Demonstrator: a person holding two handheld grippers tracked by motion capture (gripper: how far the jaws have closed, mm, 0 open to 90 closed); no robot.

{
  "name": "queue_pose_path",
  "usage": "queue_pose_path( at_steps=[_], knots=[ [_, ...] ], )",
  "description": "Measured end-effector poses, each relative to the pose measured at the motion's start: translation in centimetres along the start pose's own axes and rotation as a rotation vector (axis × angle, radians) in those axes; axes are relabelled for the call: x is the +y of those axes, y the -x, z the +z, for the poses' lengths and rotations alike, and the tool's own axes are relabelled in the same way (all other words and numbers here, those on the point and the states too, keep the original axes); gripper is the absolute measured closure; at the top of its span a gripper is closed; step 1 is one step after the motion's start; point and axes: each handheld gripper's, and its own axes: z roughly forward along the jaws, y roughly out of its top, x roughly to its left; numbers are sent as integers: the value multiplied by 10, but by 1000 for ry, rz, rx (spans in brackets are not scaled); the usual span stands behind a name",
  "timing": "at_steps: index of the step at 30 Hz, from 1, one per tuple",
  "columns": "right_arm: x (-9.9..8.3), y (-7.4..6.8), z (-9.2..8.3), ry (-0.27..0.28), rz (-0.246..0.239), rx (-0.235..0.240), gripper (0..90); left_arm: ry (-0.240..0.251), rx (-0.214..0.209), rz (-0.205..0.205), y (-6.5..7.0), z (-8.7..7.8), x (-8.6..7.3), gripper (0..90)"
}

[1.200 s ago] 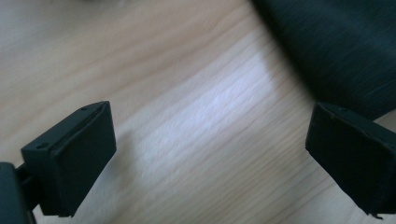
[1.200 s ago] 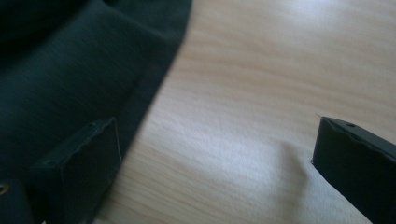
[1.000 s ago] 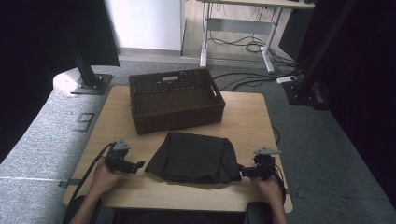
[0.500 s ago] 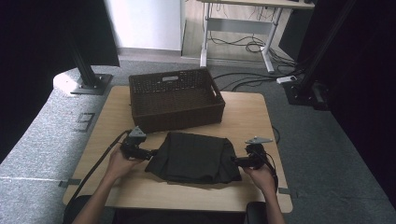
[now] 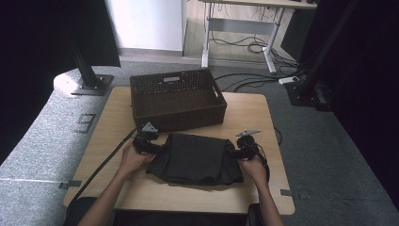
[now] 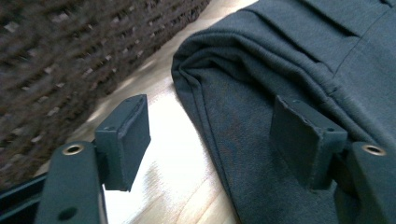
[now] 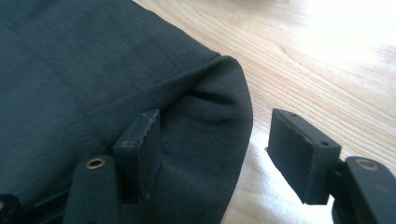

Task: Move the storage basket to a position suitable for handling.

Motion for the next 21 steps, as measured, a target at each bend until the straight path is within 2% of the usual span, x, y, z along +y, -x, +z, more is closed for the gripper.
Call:
queue_pose_path(
  at_steps=[3,6,11,14,17,21],
  knots=[
    [-1,2,9,-21,-2,-16,366,-17,4,11,-1,7,-3,342],
    [-3,3,16,-19,0,-13,416,-23,-9,17,0,14,-6,441],
    [-5,3,18,-18,-9,2,541,-29,-34,31,2,19,-9,658],
    [-5,0,17,-22,-25,15,644,-32,-27,61,5,18,-10,734],
    [-6,-4,16,-25,-34,36,727,-47,-18,94,10,15,-11,775],
    [-10,-11,13,-31,-47,56,743,-64,-19,110,16,8,-17,780]
  ],
)
